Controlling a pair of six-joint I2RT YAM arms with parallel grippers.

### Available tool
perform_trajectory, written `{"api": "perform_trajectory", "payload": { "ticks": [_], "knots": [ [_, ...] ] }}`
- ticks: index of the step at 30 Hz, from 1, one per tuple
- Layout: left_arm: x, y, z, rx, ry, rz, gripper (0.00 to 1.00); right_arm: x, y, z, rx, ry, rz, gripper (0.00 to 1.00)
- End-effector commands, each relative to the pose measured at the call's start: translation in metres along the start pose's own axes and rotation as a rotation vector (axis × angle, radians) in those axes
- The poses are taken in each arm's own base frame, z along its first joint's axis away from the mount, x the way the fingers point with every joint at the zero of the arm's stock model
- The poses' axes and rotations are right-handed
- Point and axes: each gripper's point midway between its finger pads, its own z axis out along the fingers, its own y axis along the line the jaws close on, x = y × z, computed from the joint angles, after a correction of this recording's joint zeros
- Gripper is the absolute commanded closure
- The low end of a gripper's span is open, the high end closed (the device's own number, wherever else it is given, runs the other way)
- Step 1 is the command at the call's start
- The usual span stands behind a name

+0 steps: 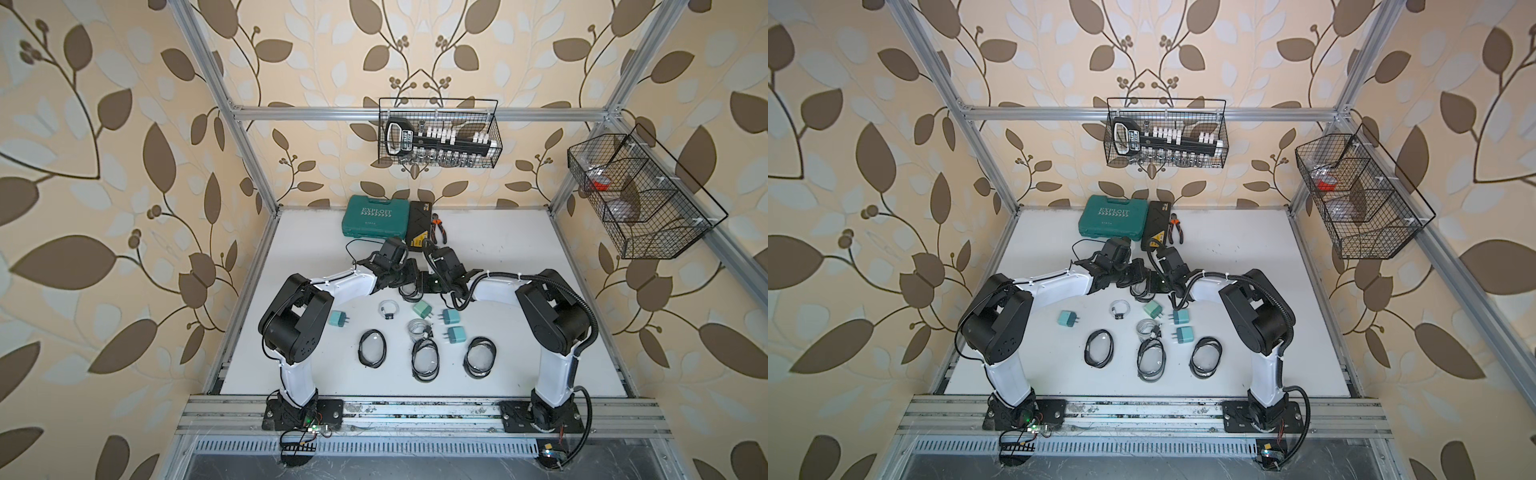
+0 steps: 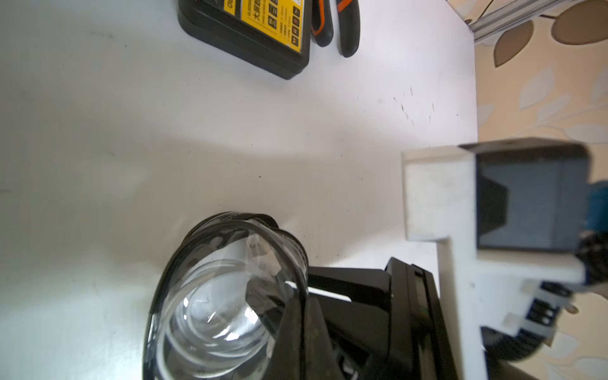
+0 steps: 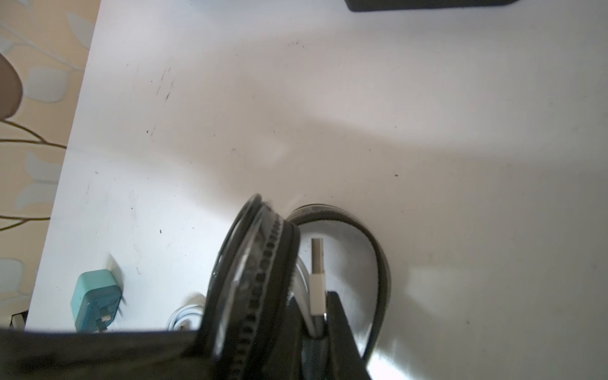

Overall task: Pack away charging kits
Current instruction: Place the charging cable in the storage bag, then pick up the plug from the center of the board.

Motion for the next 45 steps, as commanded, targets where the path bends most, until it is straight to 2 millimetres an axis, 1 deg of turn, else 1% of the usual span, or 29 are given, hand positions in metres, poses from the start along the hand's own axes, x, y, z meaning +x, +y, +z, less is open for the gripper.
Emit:
{"api": "perform_trajectory", "payload": {
  "ticks": [1, 3, 6, 10, 13, 17, 21, 23, 25, 27, 29, 31, 33, 36, 40, 45],
  "knots": [
    [-0.012, -0.025, -0.015, 0.090, -0.046, 0.038, 1.00, -0.004, -0.001, 0.003, 0.024, 0.005, -0.004, 0.83],
    [-0.012, -0.025, -0.016, 0.094, -0.044, 0.035, 1.00, -0.004, -0.004, 0.002, 0.041, 0.003, -0.006, 0.78],
    [-0.012, -0.023, -0.016, 0.090, -0.044, 0.032, 1.00, -0.007, -0.002, -0.002, 0.043, -0.004, -0.011, 0.72],
    [-0.013, -0.019, -0.018, 0.074, -0.051, 0.021, 1.00, -0.013, 0.005, -0.018, 0.033, -0.028, -0.022, 0.67],
    [-0.014, -0.018, -0.020, 0.069, -0.057, 0.017, 1.00, -0.021, 0.011, -0.035, 0.022, -0.061, -0.028, 0.58],
    [-0.014, -0.013, -0.022, 0.049, -0.063, 0.007, 1.00, -0.026, 0.014, -0.061, 0.027, -0.103, -0.031, 0.49],
    [-0.015, -0.008, -0.023, 0.031, -0.068, -0.003, 1.00, -0.028, 0.009, -0.090, 0.063, -0.156, -0.026, 0.39],
    [-0.015, -0.007, -0.023, 0.026, -0.069, -0.004, 1.00, -0.026, 0.005, -0.102, 0.076, -0.176, -0.020, 0.35],
    [-0.015, -0.005, -0.023, 0.021, -0.069, -0.006, 1.00, -0.023, 0.001, -0.112, 0.090, -0.195, -0.014, 0.33],
    [-0.017, -0.003, -0.024, 0.016, -0.071, -0.008, 1.00, -0.016, -0.006, -0.118, 0.105, -0.200, -0.007, 0.32],
    [-0.017, -0.001, -0.025, 0.009, -0.071, -0.012, 1.00, -0.004, -0.009, -0.118, 0.100, -0.188, -0.016, 0.32],
    [-0.019, 0.000, -0.027, 0.005, -0.074, -0.013, 1.00, 0.012, -0.007, -0.115, 0.092, -0.175, -0.050, 0.32],
    [-0.020, 0.001, -0.028, 0.001, -0.077, -0.013, 1.00, 0.028, -0.002, -0.109, 0.103, -0.162, -0.111, 0.31],
    [-0.021, 0.004, -0.028, -0.010, -0.073, -0.018, 1.00, 0.046, 0.005, -0.097, 0.125, -0.133, -0.192, 0.29],
    [-0.021, 0.007, -0.030, -0.043, -0.064, -0.015, 1.00, 0.059, 0.007, -0.079, 0.132, -0.082, -0.229, 0.29],
    [-0.025, 0.016, -0.037, -0.093, -0.076, -0.020, 1.00, 0.075, 0.013, -0.055, 0.147, -0.014, -0.294, 0.31]
  ]
}}
